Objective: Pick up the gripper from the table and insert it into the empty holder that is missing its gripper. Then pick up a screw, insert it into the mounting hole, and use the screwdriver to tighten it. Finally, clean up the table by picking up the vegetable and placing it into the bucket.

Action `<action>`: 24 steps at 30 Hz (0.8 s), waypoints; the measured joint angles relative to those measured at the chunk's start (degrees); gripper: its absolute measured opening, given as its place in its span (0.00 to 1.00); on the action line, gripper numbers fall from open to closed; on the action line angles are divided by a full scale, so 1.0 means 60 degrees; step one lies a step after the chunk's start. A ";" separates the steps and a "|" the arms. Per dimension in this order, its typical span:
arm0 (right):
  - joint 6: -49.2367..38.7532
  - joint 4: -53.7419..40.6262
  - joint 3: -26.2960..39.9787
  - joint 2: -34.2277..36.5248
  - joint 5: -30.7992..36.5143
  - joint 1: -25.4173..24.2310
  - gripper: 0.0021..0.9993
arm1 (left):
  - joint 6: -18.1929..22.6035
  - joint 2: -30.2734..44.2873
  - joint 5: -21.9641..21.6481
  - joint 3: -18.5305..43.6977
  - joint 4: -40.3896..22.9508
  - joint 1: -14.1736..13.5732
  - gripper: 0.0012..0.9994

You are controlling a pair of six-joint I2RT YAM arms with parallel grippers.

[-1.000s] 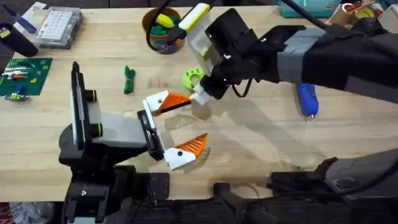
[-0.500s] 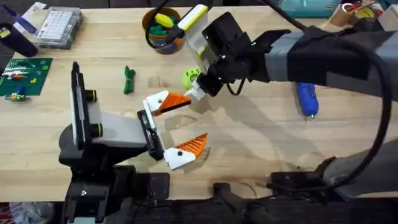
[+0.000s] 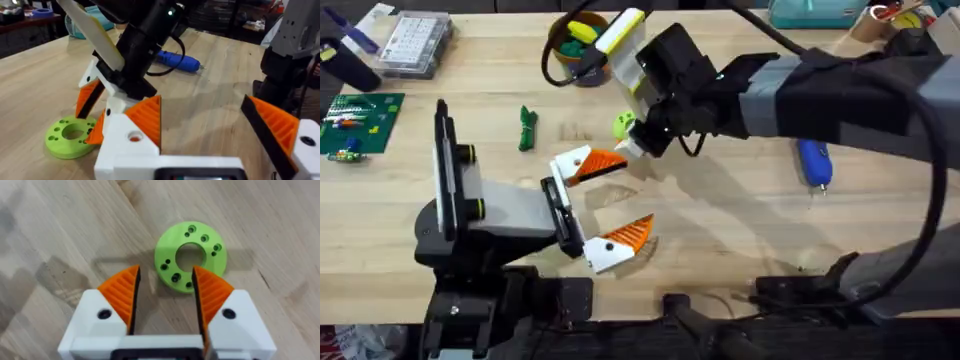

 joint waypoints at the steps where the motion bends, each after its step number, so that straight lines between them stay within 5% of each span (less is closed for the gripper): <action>1: 0.0000 -0.0004 0.0000 0.0000 0.0013 0.0000 0.59 | 0.0000 0.0000 0.0000 0.0000 0.0002 0.0000 0.99; 15: -0.0004 -0.0038 0.0000 0.0457 0.0154 0.0000 0.46 | 0.0000 0.0000 0.0002 0.0000 0.0000 0.0000 0.99; 24: -0.0002 -0.0031 0.0000 0.0455 0.0200 0.0000 0.23 | 0.0002 0.0000 0.0004 0.0000 -0.0002 0.0000 0.99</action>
